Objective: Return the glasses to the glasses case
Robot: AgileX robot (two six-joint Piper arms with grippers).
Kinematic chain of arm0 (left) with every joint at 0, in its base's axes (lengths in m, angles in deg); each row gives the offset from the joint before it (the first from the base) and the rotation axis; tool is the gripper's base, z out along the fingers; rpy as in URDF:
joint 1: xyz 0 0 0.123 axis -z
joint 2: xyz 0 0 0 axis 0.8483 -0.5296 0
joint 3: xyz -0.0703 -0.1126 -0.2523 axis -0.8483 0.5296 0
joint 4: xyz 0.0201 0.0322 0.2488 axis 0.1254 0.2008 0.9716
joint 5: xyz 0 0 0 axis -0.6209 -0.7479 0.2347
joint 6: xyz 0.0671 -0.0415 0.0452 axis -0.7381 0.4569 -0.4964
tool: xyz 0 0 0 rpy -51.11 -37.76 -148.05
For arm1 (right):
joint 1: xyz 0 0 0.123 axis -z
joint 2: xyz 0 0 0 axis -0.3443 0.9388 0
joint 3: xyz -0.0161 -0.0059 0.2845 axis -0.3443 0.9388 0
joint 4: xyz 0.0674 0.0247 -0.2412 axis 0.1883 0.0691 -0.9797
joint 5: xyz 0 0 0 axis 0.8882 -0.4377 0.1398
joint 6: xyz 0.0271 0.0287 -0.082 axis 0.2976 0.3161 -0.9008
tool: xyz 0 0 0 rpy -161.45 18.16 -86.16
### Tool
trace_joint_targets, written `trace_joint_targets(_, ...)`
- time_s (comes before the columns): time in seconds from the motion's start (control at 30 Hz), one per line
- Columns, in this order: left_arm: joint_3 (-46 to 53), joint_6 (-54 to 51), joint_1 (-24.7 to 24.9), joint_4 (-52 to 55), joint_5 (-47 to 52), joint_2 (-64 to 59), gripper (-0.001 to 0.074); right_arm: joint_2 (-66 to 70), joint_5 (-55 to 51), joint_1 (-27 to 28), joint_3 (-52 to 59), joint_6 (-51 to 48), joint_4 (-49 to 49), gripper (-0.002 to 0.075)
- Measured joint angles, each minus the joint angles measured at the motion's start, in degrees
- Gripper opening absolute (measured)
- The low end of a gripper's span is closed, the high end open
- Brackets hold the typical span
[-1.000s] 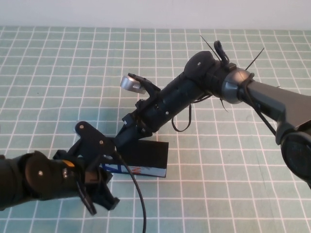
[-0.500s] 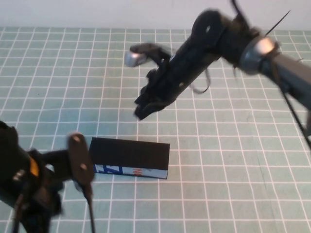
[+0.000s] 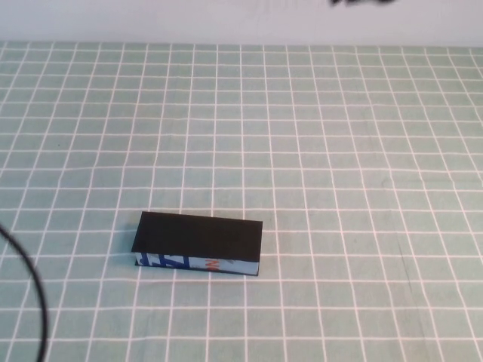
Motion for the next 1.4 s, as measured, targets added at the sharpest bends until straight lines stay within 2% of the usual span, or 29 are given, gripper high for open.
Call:
trace_joint_targets(0.13,2.6,3.1,-1.6,-0.3,-2.5,9.2,-0.0001,-8.4,4.2,0.0,2.2,2.4,-0.4,-0.0013)
trace_joint_targets(0.33,9.3,6.9,-1.7,-4.8,-2.8,20.4,-0.0001,-23.2,12.0,0.0,15.6,5.2,-4.4,-0.0013)
trace_joint_targets(0.5,16.5,7.3,-1.7,-12.6,-3.5,27.8,-0.0001,-40.1,21.2,0.0,36.0,5.5,-2.9,-0.0013)
trace_joint_targets(0.7,23.8,9.0,-1.7,-19.1,-7.8,29.6,-0.0001,-61.7,31.0,0.0,64.0,5.6,-2.0,-0.0013)
trace_joint_targets(0.87,26.1,10.1,-1.7,-19.7,-10.7,29.6,-0.0001,-76.0,39.0,0.0,84.4,8.5,-2.0,-0.0013)
trace_joint_targets(0.97,26.3,10.1,-1.7,-19.7,-11.8,29.6,-0.0001,-81.5,43.1,0.0,92.8,9.2,-2.0,-0.0013)
trace_joint_targets(1.17,26.3,10.1,-1.7,-19.7,-12.1,29.6,-0.0001,-87.4,45.3,0.0,101.8,9.2,-3.7,-0.0013)
trace_joint_targets(1.4,26.3,10.1,-1.7,-19.7,-12.1,29.6,-0.0001,-87.9,44.7,0.0,105.0,9.2,-4.5,-0.0013)
